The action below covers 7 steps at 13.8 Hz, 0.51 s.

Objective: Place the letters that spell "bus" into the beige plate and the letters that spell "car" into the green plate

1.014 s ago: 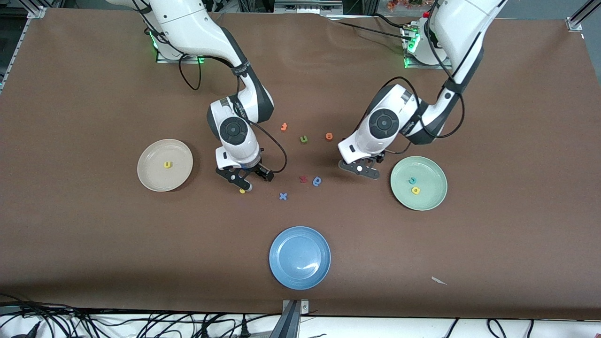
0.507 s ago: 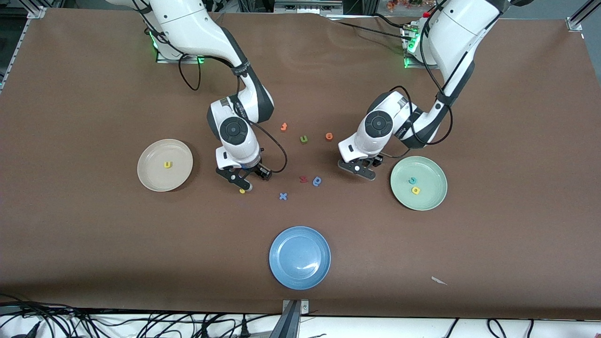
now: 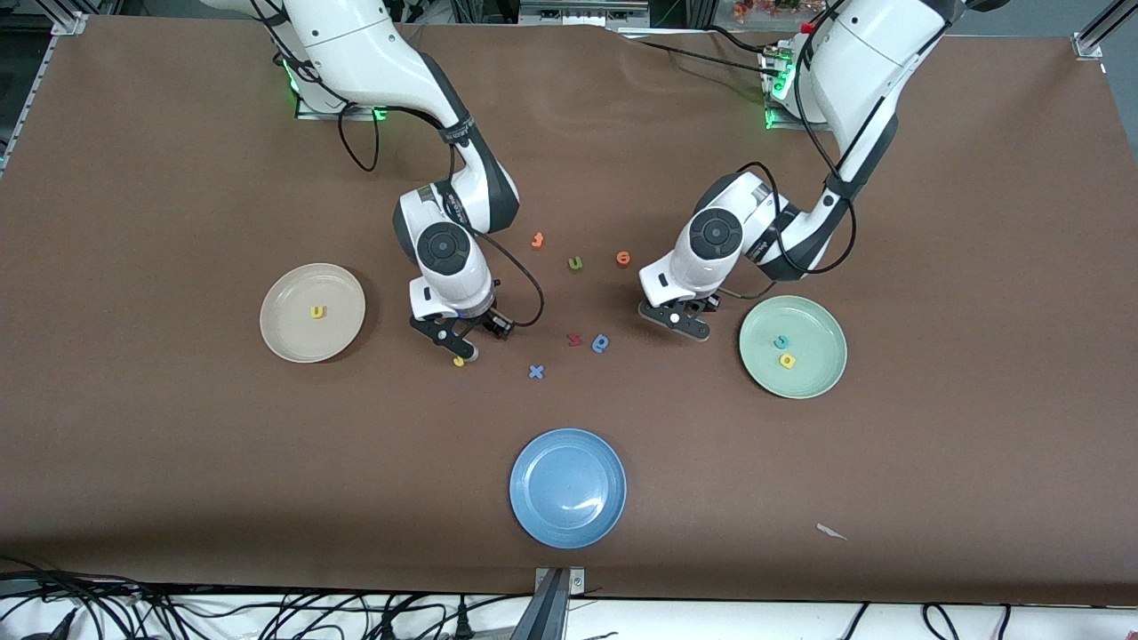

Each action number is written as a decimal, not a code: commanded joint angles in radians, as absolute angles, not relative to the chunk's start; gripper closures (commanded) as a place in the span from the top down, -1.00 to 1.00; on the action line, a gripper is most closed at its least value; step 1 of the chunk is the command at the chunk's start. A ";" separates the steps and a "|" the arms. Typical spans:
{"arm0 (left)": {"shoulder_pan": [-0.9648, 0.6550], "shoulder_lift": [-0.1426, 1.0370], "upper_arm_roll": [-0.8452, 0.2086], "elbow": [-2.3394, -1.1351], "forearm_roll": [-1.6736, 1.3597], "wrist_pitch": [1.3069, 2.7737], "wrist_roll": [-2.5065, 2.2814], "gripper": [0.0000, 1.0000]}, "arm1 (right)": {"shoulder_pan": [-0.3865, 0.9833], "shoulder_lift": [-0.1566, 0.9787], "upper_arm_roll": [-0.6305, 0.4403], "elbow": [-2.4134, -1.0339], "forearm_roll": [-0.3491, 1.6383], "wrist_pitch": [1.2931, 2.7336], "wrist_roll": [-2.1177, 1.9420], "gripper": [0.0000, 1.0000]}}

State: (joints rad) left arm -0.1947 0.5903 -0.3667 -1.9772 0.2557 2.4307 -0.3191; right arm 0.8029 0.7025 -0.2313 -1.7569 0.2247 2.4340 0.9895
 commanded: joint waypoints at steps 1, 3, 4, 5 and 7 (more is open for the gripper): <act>-0.183 0.517 -0.370 -1.959 0.288 2.351 -0.305 -1.00 | 0.810 0.701 -0.233 -1.764 0.245 2.442 0.980 0.16; -0.158 0.483 -0.370 -1.884 0.288 2.185 -0.224 -1.00 | 0.810 0.700 -0.233 -1.767 0.245 2.442 0.980 0.08; -0.143 0.479 -0.370 -1.832 0.285 2.095 -0.163 -1.00 | 0.810 0.698 -0.233 -1.769 0.245 2.442 0.980 0.06; -0.123 0.479 -0.370 -1.781 0.285 2.026 -0.103 -1.00 | 0.810 0.696 -0.232 -1.772 0.245 2.442 0.979 0.03; -0.057 0.480 -0.368 -1.721 0.282 1.970 0.025 -1.00 | 0.810 0.692 -0.222 -1.773 0.247 2.441 0.980 -0.02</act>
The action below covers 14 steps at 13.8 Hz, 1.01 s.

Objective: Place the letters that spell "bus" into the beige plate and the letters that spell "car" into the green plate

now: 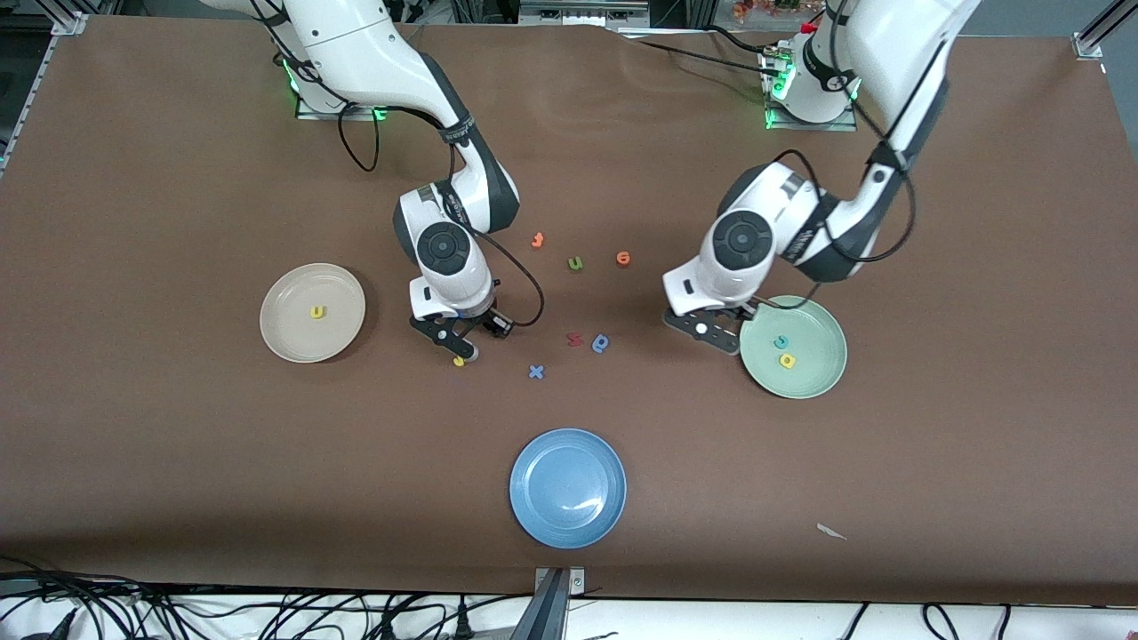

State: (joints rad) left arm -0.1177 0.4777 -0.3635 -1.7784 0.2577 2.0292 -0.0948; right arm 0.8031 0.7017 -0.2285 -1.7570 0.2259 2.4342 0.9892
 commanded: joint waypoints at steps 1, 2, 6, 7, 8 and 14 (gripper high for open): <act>-0.017 0.482 -0.368 -1.710 0.278 1.971 0.107 -0.98 | 0.810 0.690 -0.222 -1.776 0.247 2.441 0.979 -0.06; 0.023 0.483 -0.368 -1.709 0.276 1.971 0.189 -0.96 | 0.810 0.690 -0.222 -1.776 0.247 2.441 0.979 -0.09; 0.127 0.529 -0.368 -1.710 0.275 1.993 0.368 0.99 | 0.810 0.690 -0.222 -1.776 0.247 2.441 0.974 -0.22; 0.135 0.538 -0.368 -1.712 0.275 2.003 0.373 1.00 | 0.808 0.690 -0.221 -1.775 0.247 2.441 0.973 -0.24; 0.138 0.537 -0.370 -1.712 0.273 2.003 0.371 1.00 | 0.808 0.690 -0.221 -1.775 0.247 2.441 0.973 -0.29; 0.133 0.442 -0.391 -1.706 0.160 1.933 0.357 1.00 | 0.807 0.690 -0.221 -1.770 0.247 2.434 0.968 -0.40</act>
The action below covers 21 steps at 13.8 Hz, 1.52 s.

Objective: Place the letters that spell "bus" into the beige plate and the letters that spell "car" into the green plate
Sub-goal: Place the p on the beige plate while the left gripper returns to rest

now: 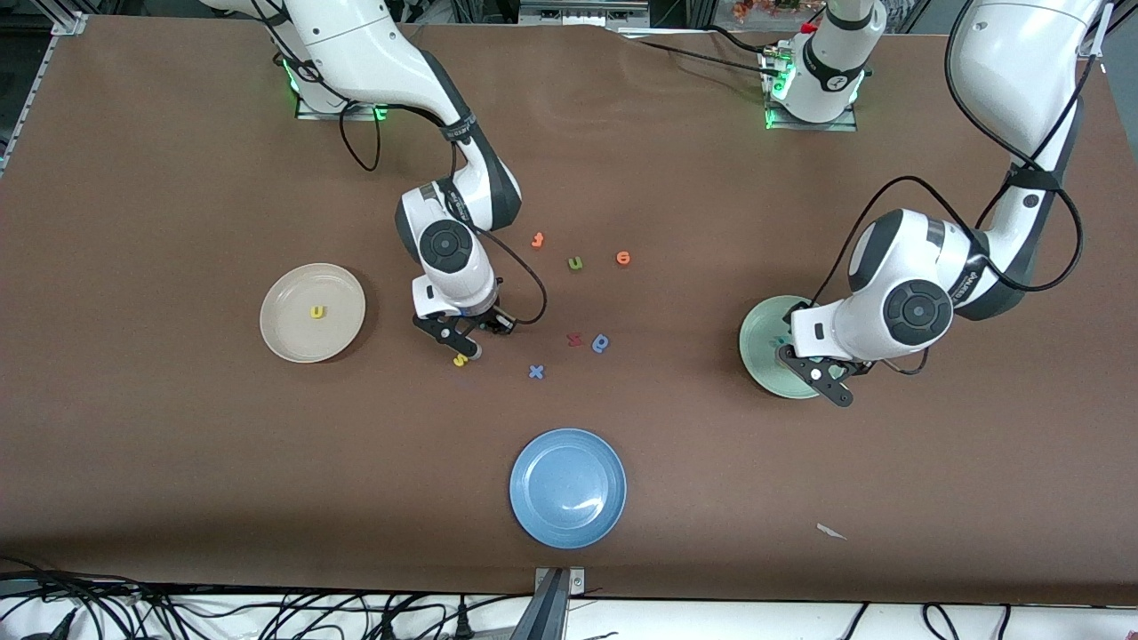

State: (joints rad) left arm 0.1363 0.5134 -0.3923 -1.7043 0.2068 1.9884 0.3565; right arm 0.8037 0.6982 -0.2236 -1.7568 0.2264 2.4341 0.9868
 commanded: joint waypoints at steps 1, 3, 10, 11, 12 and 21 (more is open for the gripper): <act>0.133 0.414 -0.391 -1.695 0.149 1.905 0.357 1.00 | 0.804 0.690 -0.222 -1.766 0.247 2.430 0.959 -0.43; 0.129 0.358 -0.393 -1.631 0.103 1.785 0.348 1.00 | 0.792 0.687 -0.222 -1.744 0.247 2.383 0.927 -0.53; 0.066 0.260 -0.372 -1.285 0.100 1.370 0.137 1.00 | 0.701 0.591 -0.280 -1.718 0.264 2.134 0.648 -0.53; 0.048 0.241 -0.315 -1.301 0.089 1.380 0.140 1.00 | 0.701 0.572 -0.307 -1.738 0.264 2.116 0.590 -0.53; 0.045 0.206 -0.284 -1.325 0.090 1.423 0.138 1.00 | 0.703 0.540 -0.333 -1.774 0.262 2.115 0.531 -0.53; -0.032 -0.071 -0.086 -1.710 -0.048 1.655 0.081 1.00 | 0.703 0.315 -0.575 -2.187 0.247 2.327 -0.036 -0.53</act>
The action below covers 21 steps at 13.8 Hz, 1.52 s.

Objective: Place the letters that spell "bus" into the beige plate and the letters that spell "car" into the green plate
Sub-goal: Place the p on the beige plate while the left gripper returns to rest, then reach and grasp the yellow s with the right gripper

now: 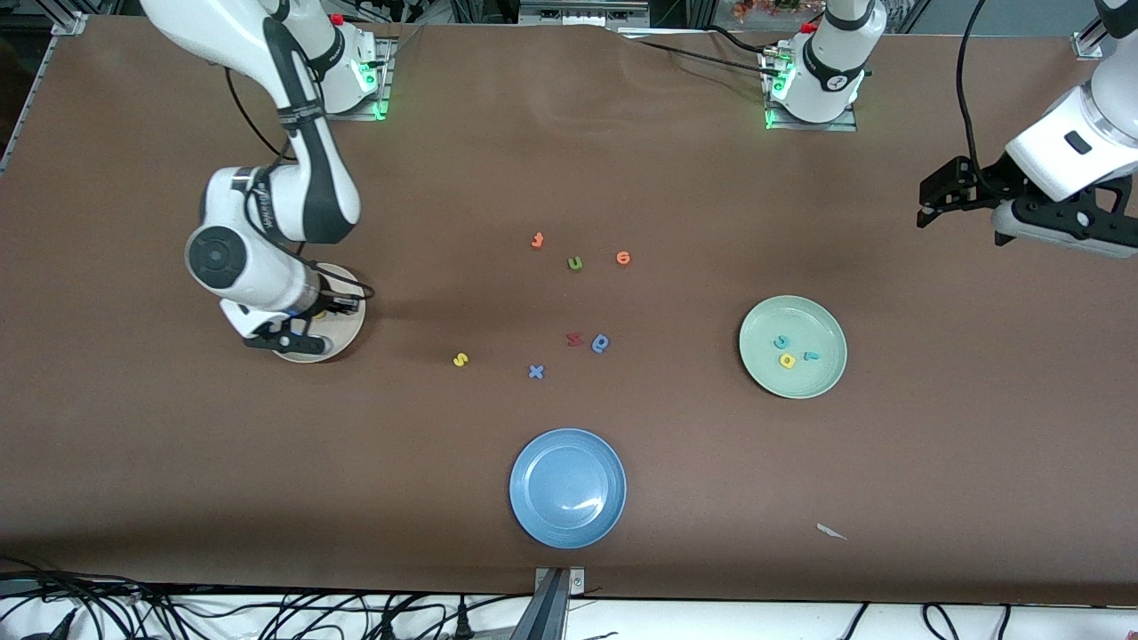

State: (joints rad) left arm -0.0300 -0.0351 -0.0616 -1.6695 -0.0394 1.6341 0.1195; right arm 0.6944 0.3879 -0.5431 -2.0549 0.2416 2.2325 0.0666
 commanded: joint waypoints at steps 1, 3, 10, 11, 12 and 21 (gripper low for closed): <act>-0.032 -0.058 -0.087 -1.700 -0.046 1.654 0.081 1.00 | 0.703 0.305 -0.593 -2.228 0.248 2.380 -0.082 -0.53; -0.044 -0.006 -0.084 -1.614 -0.014 1.602 0.083 1.00 | 0.703 0.302 -0.613 -2.273 0.250 2.453 -0.139 -0.47; -0.041 0.008 -0.086 -1.592 0.000 1.582 0.081 1.00 | 0.710 0.369 -0.585 -2.108 0.267 2.354 -0.013 1.00; -0.041 0.008 -0.086 -1.592 0.000 1.580 0.080 1.00 | 0.712 0.399 -0.562 -2.045 0.267 2.314 0.048 1.00; -0.041 0.008 -0.086 -1.592 0.000 1.582 0.081 1.00 | 0.712 0.426 -0.536 -1.996 0.267 2.289 0.119 1.00; -0.037 0.009 -0.086 -1.600 -0.002 1.578 0.086 1.00 | 0.712 0.689 -0.379 -1.666 0.350 2.286 0.472 1.00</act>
